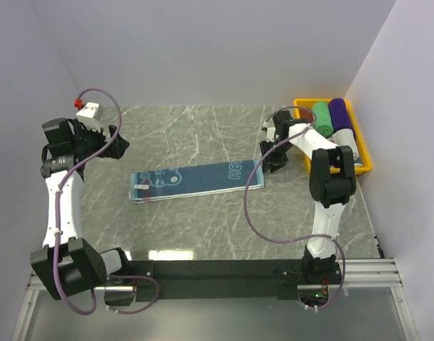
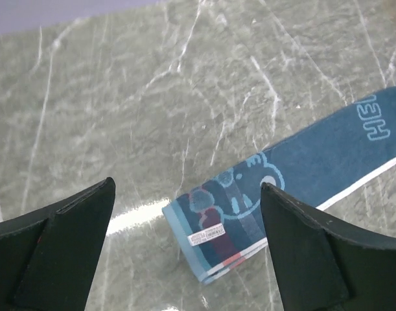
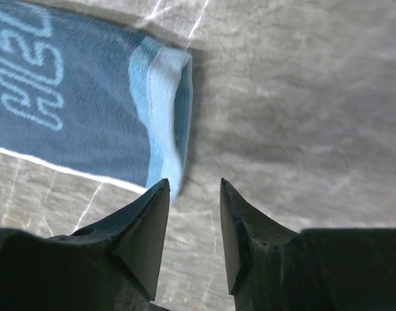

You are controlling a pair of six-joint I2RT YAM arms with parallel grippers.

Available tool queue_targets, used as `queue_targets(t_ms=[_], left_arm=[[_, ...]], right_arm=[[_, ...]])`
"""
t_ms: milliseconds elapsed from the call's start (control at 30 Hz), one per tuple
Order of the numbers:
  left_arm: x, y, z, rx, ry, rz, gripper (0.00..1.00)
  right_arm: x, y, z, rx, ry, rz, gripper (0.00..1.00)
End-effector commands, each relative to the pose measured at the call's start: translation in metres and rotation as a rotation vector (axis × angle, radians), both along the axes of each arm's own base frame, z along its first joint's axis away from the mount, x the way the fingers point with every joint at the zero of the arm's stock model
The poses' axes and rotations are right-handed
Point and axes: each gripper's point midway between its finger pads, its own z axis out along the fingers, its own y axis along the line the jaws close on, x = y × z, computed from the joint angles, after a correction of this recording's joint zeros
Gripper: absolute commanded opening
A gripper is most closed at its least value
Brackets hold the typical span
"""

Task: Roll the towels
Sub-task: Fold the towel

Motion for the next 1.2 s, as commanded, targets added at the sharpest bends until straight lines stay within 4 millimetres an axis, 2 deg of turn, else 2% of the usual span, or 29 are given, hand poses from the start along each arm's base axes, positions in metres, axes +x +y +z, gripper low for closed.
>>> queue_targets(t_ms=[0, 33, 67, 167, 333, 500, 600, 700, 733, 800, 833, 1000, 1067, 1167], left_arm=[[0.005, 0.014, 0.019, -0.062, -0.054, 0.096, 0.99], [0.004, 0.015, 0.024, -0.060, -0.083, 0.113, 1.00], [0.001, 0.014, 0.042, -0.041, -0.158, 0.113, 0.99], [-0.007, 0.016, 0.040, -0.024, -0.176, 0.141, 0.99], [-0.009, 0.022, 0.027, -0.012, -0.099, 0.175, 1.00], [-0.012, 0.021, 0.029, -0.015, -0.125, 0.177, 0.99], [-0.012, 0.021, 0.032, -0.013, -0.148, 0.177, 0.99], [-0.009, 0.025, 0.032, -0.010, -0.151, 0.200, 0.99], [-0.008, 0.027, 0.031, -0.011, -0.149, 0.209, 0.99], [-0.006, 0.029, 0.028, -0.011, -0.130, 0.215, 1.00], [-0.007, 0.028, 0.027, -0.010, -0.126, 0.212, 0.99], [-0.007, 0.031, 0.018, -0.008, -0.110, 0.229, 0.99], [-0.006, 0.032, 0.014, -0.008, -0.104, 0.232, 0.99], [-0.005, 0.032, 0.012, -0.007, -0.095, 0.229, 1.00]], right_arm=[[0.007, 0.011, -0.011, 0.033, 0.010, -0.007, 0.44], [0.007, 0.012, -0.015, 0.032, 0.014, -0.007, 0.43], [0.006, 0.014, -0.019, 0.029, 0.023, -0.003, 0.43], [0.005, 0.020, -0.027, 0.026, 0.031, 0.010, 0.41], [0.001, 0.036, -0.038, 0.027, 0.053, 0.042, 0.38], [-0.001, 0.043, -0.038, 0.034, 0.064, 0.051, 0.37], [-0.005, 0.039, -0.039, 0.017, 0.079, 0.051, 0.29], [-0.007, 0.036, -0.038, 0.016, 0.083, 0.051, 0.06], [-0.004, 0.030, -0.032, 0.018, 0.068, 0.036, 0.00], [0.002, 0.019, -0.023, 0.012, 0.042, 0.020, 0.00], [0.005, 0.007, -0.015, 0.007, 0.029, -0.006, 0.00], [0.022, -0.031, 0.017, -0.029, -0.048, -0.041, 0.00], [0.022, -0.034, 0.026, -0.032, -0.054, -0.038, 0.00], [0.021, -0.027, 0.035, 0.006, -0.050, -0.025, 0.00]])
